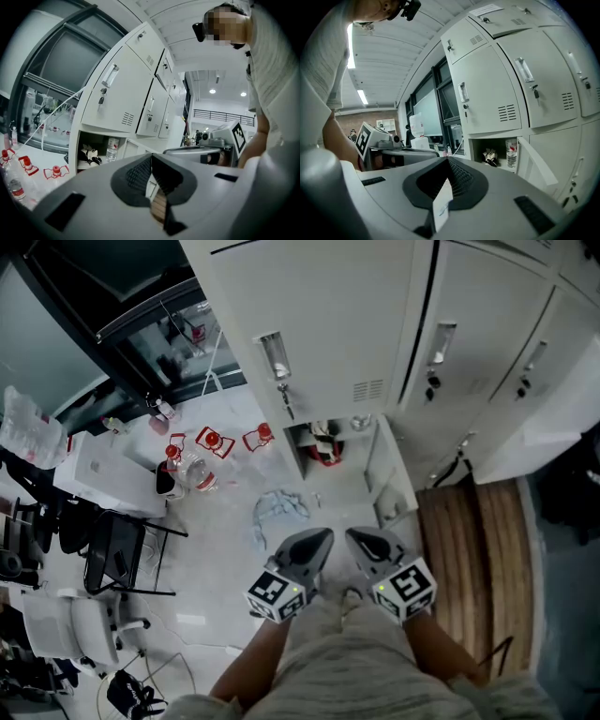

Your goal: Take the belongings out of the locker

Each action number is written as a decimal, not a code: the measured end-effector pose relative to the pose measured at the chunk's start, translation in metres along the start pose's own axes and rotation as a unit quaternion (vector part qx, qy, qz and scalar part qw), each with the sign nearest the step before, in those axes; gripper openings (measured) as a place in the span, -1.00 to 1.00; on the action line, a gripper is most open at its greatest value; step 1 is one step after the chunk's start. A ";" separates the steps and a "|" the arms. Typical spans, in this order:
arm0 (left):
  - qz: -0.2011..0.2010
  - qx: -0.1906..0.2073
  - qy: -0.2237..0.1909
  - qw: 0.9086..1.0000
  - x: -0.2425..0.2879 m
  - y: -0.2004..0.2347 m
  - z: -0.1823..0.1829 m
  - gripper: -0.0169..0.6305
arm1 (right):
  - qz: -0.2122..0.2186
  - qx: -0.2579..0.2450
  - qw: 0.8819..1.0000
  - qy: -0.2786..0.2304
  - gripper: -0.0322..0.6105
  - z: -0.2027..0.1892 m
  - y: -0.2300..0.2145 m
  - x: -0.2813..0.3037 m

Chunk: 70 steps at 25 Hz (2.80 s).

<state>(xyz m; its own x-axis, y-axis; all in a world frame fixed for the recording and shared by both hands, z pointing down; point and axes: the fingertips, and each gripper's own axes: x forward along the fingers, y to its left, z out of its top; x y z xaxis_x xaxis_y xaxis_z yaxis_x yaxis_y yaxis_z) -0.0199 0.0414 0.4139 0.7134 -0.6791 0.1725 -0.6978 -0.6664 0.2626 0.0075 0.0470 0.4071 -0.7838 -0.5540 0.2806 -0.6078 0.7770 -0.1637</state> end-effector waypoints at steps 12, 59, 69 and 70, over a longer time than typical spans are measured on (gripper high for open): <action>0.009 0.008 -0.003 1.000 0.006 0.022 -0.003 -0.94 | -0.007 0.012 0.999 -0.041 -0.90 0.001 -0.015 0.019; 0.052 -0.043 0.036 0.997 0.076 0.183 -0.050 -0.94 | -0.089 0.003 0.995 0.043 -0.37 -0.046 -0.140 0.199; 0.050 -0.040 0.045 0.997 0.076 0.194 -0.065 -0.94 | -0.123 -0.014 0.988 0.087 -0.25 -0.078 -0.170 0.237; 0.051 -0.039 0.045 0.997 0.076 0.196 -0.066 -0.94 | -0.128 -0.013 0.988 0.091 -0.25 -0.081 -0.174 0.241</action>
<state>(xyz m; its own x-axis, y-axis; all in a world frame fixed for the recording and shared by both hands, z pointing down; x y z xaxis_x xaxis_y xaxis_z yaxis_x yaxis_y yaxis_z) -0.0982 -0.1203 0.5408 0.6449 -0.7090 0.2853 -0.7619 -0.5673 0.3126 -0.0653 -0.1972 0.5793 -0.5679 -0.6724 0.4747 -0.7776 0.6273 -0.0416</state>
